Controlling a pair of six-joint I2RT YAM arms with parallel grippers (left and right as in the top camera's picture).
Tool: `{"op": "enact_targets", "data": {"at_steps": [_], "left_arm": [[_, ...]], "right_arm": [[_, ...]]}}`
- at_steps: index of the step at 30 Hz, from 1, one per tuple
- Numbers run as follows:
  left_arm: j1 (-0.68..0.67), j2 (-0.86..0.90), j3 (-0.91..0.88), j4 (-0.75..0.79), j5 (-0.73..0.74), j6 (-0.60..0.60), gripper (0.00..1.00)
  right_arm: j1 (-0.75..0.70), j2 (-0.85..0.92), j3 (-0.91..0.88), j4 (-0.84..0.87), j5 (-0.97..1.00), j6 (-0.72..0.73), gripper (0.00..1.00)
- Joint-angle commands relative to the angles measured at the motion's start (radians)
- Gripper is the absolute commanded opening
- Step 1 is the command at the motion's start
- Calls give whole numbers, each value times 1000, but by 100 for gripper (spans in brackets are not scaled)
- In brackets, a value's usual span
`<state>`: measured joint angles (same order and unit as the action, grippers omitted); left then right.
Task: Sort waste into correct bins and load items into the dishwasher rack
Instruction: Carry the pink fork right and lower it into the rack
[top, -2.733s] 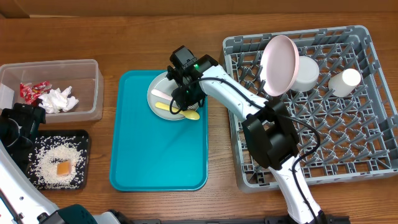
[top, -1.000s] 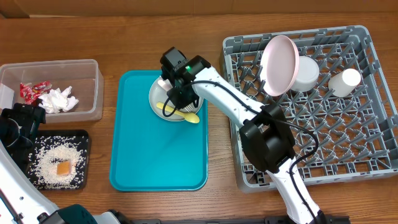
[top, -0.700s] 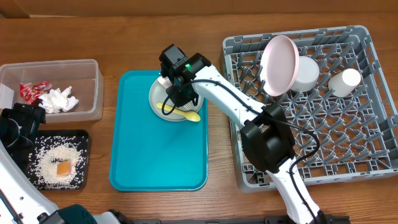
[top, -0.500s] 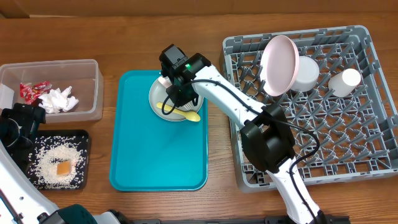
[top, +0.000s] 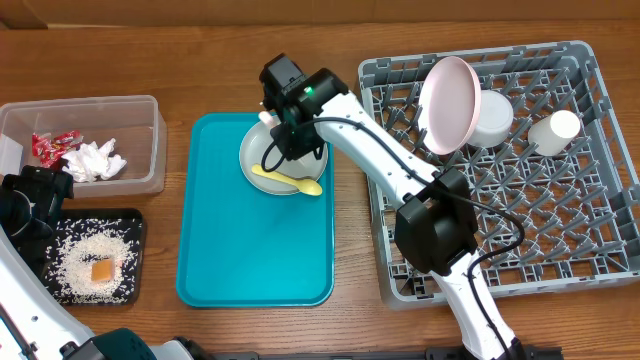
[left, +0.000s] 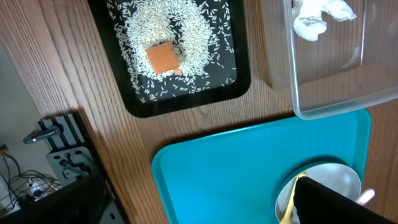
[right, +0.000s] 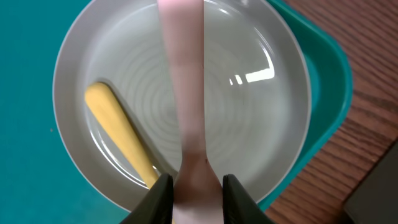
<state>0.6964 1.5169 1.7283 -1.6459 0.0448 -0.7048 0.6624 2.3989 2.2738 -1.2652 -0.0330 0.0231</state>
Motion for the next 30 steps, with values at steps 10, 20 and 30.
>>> {"op": "enact_targets", "data": {"at_steps": [10, 20, 30], "left_arm": [[4, 2, -5, 1, -11, -14, 100], [4, 2, -5, 1, -11, -14, 100], [4, 2, -5, 1, -11, -14, 100]], "right_arm": [[-195, -11, 196, -131, 10, 8, 4], [-372, -11, 362, -353, 9, 15, 4], [-393, -11, 335, -429, -58, 16, 4]]}}
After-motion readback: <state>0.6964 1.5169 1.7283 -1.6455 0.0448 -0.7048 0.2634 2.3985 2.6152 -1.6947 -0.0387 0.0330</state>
